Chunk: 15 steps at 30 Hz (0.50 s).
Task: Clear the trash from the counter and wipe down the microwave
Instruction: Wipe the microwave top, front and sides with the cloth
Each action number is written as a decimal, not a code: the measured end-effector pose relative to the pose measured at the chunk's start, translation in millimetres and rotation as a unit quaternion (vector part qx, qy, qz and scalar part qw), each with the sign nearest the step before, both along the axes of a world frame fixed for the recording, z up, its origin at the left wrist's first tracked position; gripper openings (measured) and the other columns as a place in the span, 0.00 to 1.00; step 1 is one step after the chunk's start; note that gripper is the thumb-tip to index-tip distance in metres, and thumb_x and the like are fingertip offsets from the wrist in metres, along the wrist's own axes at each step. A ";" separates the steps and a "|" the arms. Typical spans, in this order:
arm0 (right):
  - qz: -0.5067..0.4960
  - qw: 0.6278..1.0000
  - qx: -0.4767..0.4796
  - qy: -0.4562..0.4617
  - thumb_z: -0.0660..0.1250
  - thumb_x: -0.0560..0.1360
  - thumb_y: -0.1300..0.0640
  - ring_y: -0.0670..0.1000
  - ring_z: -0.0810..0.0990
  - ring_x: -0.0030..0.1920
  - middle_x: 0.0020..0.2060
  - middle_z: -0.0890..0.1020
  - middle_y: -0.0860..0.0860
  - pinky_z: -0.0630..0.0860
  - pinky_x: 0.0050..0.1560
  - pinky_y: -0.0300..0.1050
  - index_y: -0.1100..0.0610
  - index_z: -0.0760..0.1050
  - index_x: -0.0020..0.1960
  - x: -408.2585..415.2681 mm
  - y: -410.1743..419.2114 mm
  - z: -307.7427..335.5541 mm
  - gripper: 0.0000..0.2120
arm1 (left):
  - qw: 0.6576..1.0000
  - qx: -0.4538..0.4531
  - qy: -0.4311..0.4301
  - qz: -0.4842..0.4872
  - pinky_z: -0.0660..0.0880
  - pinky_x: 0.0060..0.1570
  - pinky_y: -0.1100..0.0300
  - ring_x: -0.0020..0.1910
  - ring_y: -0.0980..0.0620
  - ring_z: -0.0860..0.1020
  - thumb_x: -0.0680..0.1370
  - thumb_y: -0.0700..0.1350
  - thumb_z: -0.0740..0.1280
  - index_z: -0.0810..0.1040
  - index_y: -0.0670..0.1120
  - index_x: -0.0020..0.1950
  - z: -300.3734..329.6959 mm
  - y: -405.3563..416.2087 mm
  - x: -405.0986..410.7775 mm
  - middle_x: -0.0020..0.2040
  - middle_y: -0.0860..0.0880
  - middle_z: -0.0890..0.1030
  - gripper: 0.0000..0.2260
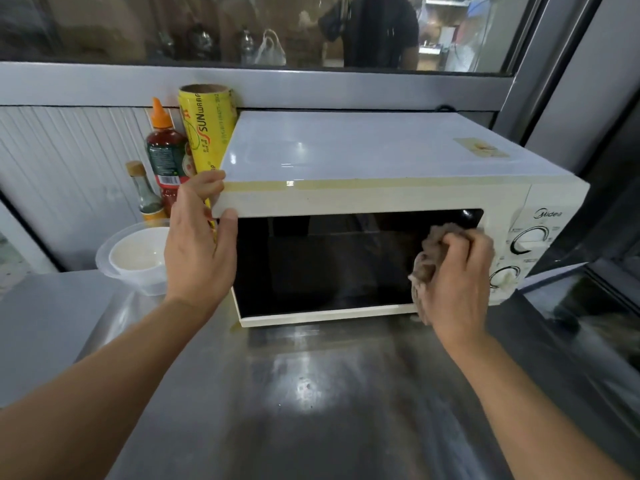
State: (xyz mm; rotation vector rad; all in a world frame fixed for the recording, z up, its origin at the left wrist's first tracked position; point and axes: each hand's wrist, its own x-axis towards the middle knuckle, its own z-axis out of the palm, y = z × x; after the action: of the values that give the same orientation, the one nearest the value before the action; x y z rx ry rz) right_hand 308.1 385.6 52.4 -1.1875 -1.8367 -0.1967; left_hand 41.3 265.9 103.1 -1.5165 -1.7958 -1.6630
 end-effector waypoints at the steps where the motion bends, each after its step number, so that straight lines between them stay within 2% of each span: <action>1: -0.002 1.000 0.022 0.018 0.71 0.63 0.69 0.59 0.71 0.56 0.58 0.70 0.61 0.75 0.46 0.48 0.64 0.68 0.56 -2.6 0.1 10.5 0.23 | 1.000 -0.001 0.002 0.001 0.74 0.53 0.47 0.59 0.45 0.73 0.78 0.39 0.60 0.67 0.45 0.61 0.1 -0.4 -0.1 0.65 0.52 0.72 0.12; 3: 0.012 0.995 0.058 0.079 0.63 0.72 0.66 0.56 0.71 0.55 0.58 0.70 0.51 0.73 0.49 0.40 0.64 0.71 0.55 -9.3 1.2 23.5 0.12 | 1.000 0.000 -0.001 0.005 0.74 0.54 0.48 0.59 0.46 0.73 0.78 0.39 0.60 0.67 0.44 0.62 0.4 0.1 0.2 0.65 0.51 0.72 0.12; 4: 0.008 0.992 0.062 0.110 0.60 0.74 0.64 0.57 0.71 0.54 0.57 0.70 0.50 0.71 0.50 0.36 0.63 0.71 0.55 -12.1 1.1 23.7 0.10 | 1.000 0.001 -0.002 0.006 0.74 0.54 0.48 0.60 0.47 0.72 0.78 0.39 0.59 0.67 0.43 0.62 -0.2 1.3 0.2 0.65 0.51 0.72 0.13; 6: -0.016 0.994 0.092 0.058 0.66 0.69 0.66 0.60 0.70 0.54 0.57 0.69 0.56 0.66 0.53 0.39 0.62 0.70 0.55 -15.2 2.9 7.6 0.15 | 1.000 0.009 0.004 0.005 0.72 0.55 0.50 0.61 0.47 0.72 0.78 0.39 0.59 0.67 0.42 0.63 -1.4 4.0 -0.1 0.65 0.50 0.72 0.13; 7: 0.012 0.995 0.095 0.020 0.69 0.65 0.68 0.60 0.69 0.54 0.57 0.68 0.58 0.66 0.54 0.42 0.61 0.70 0.55 -15.9 2.9 -7.8 0.20 | 1.000 0.015 0.011 0.004 0.72 0.55 0.50 0.61 0.46 0.72 0.78 0.39 0.58 0.67 0.41 0.62 -2.2 5.7 -1.3 0.64 0.51 0.71 0.13; 9: 0.042 0.996 0.053 -0.051 0.72 0.61 0.71 0.60 0.69 0.54 0.56 0.67 0.57 0.73 0.51 0.48 0.60 0.69 0.55 -16.3 -2.3 -42.0 0.25 | 1.000 0.025 0.016 0.001 0.73 0.55 0.47 0.62 0.46 0.72 0.78 0.39 0.58 0.68 0.39 0.62 -4.6 8.1 -2.9 0.64 0.54 0.70 0.13; 13: 0.081 0.982 -0.013 -0.169 0.77 0.58 0.69 0.60 0.71 0.52 0.51 0.68 0.56 0.79 0.43 0.51 0.59 0.76 0.48 -14.9 -18.0 -86.9 0.21 | 0.999 0.033 0.016 0.001 0.73 0.56 0.42 0.62 0.46 0.72 0.78 0.40 0.58 0.67 0.40 0.63 -8.0 9.0 -3.4 0.63 0.55 0.68 0.14; 15: 0.088 0.979 -0.014 -0.181 0.78 0.56 0.69 0.59 0.72 0.49 0.49 0.68 0.56 0.78 0.37 0.49 0.59 0.77 0.45 -12.8 -16.8 -87.8 0.20 | 0.999 0.033 0.022 0.004 0.73 0.55 0.43 0.61 0.44 0.72 0.78 0.39 0.58 0.67 0.39 0.62 -6.7 8.9 -3.5 0.63 0.55 0.69 0.13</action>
State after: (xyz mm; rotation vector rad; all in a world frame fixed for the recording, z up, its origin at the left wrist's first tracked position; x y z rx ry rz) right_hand 295.3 368.8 -35.4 -1.0510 -2.2572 -0.3038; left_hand 37.8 274.8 96.4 -1.5037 -1.7049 -1.6543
